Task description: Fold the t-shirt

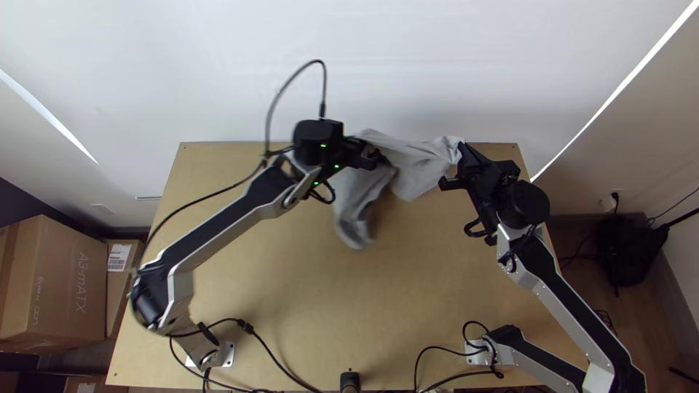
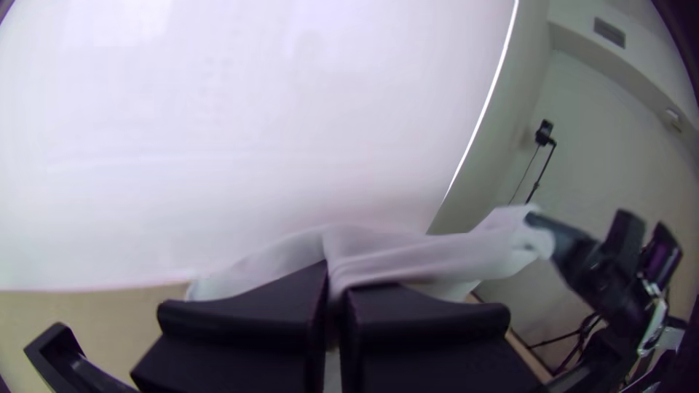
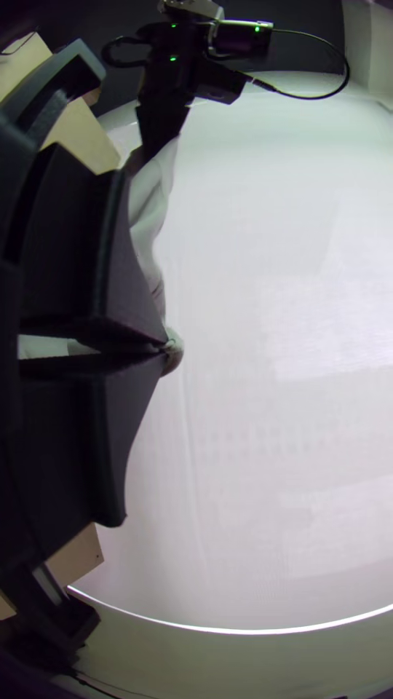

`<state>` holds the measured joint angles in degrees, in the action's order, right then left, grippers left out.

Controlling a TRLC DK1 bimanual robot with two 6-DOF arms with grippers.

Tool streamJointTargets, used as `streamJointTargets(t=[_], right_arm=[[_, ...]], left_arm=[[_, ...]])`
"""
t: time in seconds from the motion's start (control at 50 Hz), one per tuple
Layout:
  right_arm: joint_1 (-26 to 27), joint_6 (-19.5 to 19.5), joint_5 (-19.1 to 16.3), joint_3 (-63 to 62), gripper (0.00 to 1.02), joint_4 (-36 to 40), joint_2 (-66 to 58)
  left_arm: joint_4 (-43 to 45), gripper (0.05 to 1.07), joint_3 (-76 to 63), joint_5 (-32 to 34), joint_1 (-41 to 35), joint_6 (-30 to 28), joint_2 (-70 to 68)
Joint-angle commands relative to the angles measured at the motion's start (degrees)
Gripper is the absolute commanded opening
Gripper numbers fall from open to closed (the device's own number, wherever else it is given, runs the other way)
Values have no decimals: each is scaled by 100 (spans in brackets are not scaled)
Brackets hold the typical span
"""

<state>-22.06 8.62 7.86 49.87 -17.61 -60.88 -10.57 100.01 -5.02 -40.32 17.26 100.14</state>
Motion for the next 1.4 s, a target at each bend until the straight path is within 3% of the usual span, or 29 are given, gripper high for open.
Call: streamJointTargets(t=[0.0, 0.3, 0.74, 0.78, 0.82, 0.88, 0.9, 1.16, 1.38], right_arm=[[0, 184, 93, 102, 2, -59, 235], [18, 184, 84, -460, 2, -41, 24], [1064, 219, -30, -873, 2, -569, -1013], [1117, 219, -21, -891, 2, -621, -1066], [1178, 219, -21, -882, 2, -665, -1110], [1240, 219, -21, -873, 2, -709, -1189], [1248, 219, -21, -865, 2, -709, -1207], [1266, 351, -21, -847, 2, -903, -1488], [1257, 500, -12, -768, 2, -1034, -1743]], left_arm=[[81, 8, -517, -70, 24, -170, -671], [362, 8, -1598, 53, -345, -223, -530], [1153, 8, -640, 89, -143, -56, 1702], [1145, 15, -491, 62, -152, -64, 1869], [1189, 36, -377, 53, -161, -64, 1957], [1233, 92, -201, 53, -161, -100, 2062], [1162, 106, -95, 53, -152, -100, 2098], [-156, 103, 256, 62, -29, -240, 1192], [-1290, 103, -298, 97, -91, -855, 164]])
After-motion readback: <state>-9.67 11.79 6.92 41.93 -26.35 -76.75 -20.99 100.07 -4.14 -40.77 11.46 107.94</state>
